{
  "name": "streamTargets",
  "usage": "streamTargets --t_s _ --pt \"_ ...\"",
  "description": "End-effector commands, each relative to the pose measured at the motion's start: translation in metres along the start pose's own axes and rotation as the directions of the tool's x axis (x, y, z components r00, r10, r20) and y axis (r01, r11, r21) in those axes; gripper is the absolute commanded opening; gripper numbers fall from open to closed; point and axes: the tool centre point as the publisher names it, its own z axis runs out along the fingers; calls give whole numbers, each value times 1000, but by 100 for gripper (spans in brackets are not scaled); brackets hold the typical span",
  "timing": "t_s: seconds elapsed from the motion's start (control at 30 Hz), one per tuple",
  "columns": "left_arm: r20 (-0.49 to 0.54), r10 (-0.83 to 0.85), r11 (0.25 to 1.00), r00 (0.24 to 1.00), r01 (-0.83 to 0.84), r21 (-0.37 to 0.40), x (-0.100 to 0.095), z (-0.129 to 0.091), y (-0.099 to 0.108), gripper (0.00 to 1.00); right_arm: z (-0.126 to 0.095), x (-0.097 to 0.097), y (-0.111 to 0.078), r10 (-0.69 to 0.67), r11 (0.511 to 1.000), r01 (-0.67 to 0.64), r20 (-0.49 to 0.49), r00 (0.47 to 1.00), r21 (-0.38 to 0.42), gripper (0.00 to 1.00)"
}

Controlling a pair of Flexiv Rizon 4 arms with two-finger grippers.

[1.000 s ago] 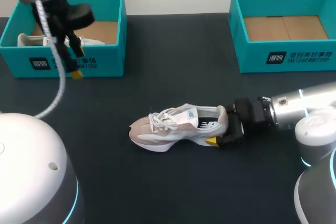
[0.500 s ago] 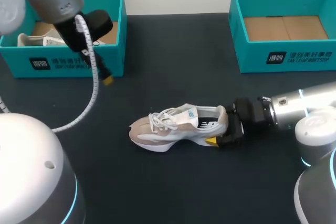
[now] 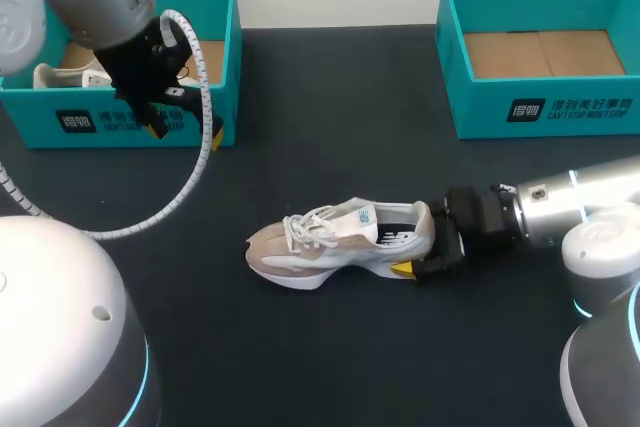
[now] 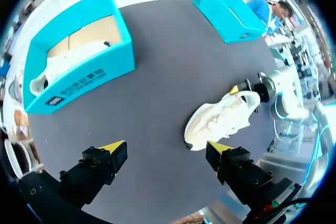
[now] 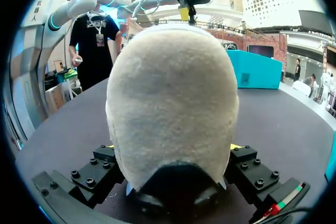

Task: Take the shoe out of the shoebox, open the shoe tongue, remove and reinsert the insole, then place the shoe into the shoebox

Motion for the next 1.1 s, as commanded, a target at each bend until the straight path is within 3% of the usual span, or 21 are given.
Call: streamTargets --t_s 0.03,0.27,0.47,0.73,1.1 --pt "84 -182 981 980 175 85 18 10 -1 100 2 -1 -1 1 1000 -1 2 1000 4 0" --pt "215 -442 893 871 405 197 51 26 -16 100 2 -1 -1 1 1000 -1 2 1000 4 0" --pt "190 -521 852 832 492 181 74 32 -30 100 2 -1 -1 1 1000 -1 2 1000 4 0" --pt "178 -576 814 798 540 216 109 54 -30 100 2 -1 -1 1 1000 -1 2 1000 4 0" --pt "189 -627 779 756 604 170 144 89 -33 100 2 -1 -1 1 1000 -1 2 1000 4 0"
